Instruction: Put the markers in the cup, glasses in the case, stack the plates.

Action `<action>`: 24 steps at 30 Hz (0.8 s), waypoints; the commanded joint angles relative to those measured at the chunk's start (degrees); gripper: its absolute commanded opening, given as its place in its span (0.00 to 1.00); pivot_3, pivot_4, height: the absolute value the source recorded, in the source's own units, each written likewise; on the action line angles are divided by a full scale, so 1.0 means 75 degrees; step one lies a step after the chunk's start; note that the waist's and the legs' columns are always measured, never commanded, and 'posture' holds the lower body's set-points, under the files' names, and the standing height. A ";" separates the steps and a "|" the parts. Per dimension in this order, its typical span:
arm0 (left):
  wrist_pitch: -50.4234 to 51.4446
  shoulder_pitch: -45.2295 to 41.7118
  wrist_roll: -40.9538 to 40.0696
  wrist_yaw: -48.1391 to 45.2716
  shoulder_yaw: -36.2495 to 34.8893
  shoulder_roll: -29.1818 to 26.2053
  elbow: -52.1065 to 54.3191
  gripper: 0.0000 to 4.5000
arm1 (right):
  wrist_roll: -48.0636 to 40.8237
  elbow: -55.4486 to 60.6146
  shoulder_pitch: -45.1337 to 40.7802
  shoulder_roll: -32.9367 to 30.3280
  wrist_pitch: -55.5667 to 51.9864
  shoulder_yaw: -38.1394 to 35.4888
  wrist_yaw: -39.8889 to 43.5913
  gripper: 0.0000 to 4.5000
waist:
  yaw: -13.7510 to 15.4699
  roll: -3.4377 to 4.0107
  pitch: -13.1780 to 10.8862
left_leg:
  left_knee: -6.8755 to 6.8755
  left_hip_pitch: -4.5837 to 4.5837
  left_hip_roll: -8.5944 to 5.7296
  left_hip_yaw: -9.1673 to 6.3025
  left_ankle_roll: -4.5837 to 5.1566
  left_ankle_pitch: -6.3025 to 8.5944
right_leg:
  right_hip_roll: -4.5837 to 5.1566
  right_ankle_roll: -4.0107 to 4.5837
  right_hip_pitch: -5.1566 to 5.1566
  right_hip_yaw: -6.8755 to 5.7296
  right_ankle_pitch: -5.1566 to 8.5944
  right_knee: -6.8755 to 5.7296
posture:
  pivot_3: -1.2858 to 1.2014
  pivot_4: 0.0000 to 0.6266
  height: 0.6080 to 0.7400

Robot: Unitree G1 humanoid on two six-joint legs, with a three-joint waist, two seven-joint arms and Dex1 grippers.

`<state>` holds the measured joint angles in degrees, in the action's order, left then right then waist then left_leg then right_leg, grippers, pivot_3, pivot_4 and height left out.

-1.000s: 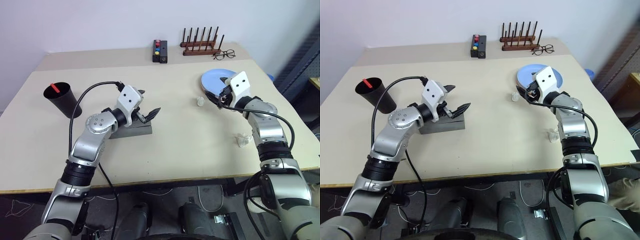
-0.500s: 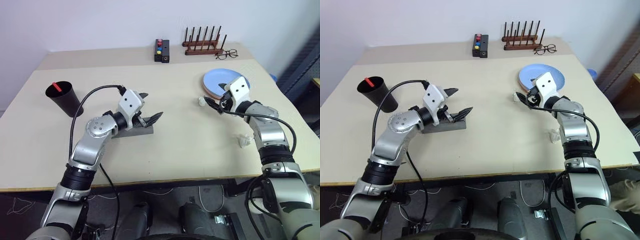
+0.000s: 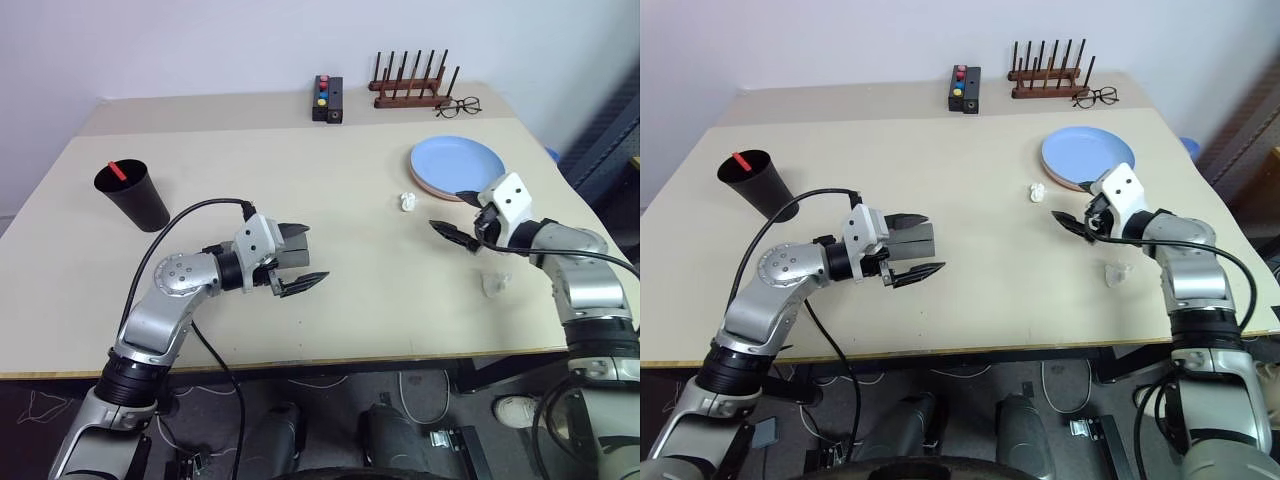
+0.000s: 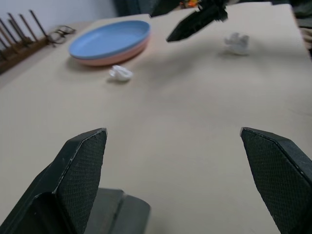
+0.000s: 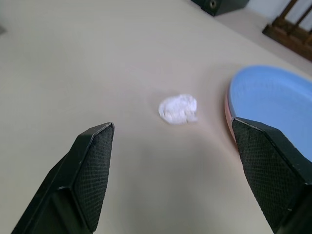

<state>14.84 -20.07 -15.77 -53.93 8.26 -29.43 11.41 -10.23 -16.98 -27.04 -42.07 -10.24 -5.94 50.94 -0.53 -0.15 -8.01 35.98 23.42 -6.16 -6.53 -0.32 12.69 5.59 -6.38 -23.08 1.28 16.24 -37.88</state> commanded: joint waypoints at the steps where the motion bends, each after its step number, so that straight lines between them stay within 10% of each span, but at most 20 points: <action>1: -0.0162 -0.0049 -0.0227 -0.0384 0.0049 -0.0099 0.0200 1.00 | -0.0283 0.0663 0.0399 -0.0497 -0.0312 -0.0364 0.0328 0.87 | 0.0003 0.0002 -0.0003 | 0.0000 0.0000 0.0000 0.0000 0.0001 0.0000 | 0.0001 0.0000 0.0000 0.0000 0.0000 0.0001 | 0.52 0.24 1.00; 24: -0.0481 -0.0426 -0.0257 -0.1619 0.0276 -0.0292 -0.0217 1.00 | -0.0822 0.1669 0.2629 -0.1734 -0.1659 -0.1034 0.1139 0.87 | 0.0012 -0.0005 -0.0080 | -0.0004 0.0002 0.0007 -0.0001 0.0026 0.0017 | 0.0005 -0.0002 0.0037 -0.0007 0.0000 0.0083 | 0.52 0.24 1.00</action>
<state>11.96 -22.44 -16.98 -66.20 10.77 -31.68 8.61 -16.03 -5.19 -7.12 -54.07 -23.27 -11.94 59.69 -0.44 -0.18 -8.61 35.95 23.44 -6.11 -6.53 -0.12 12.82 5.63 -6.39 -22.79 1.23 16.24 -37.24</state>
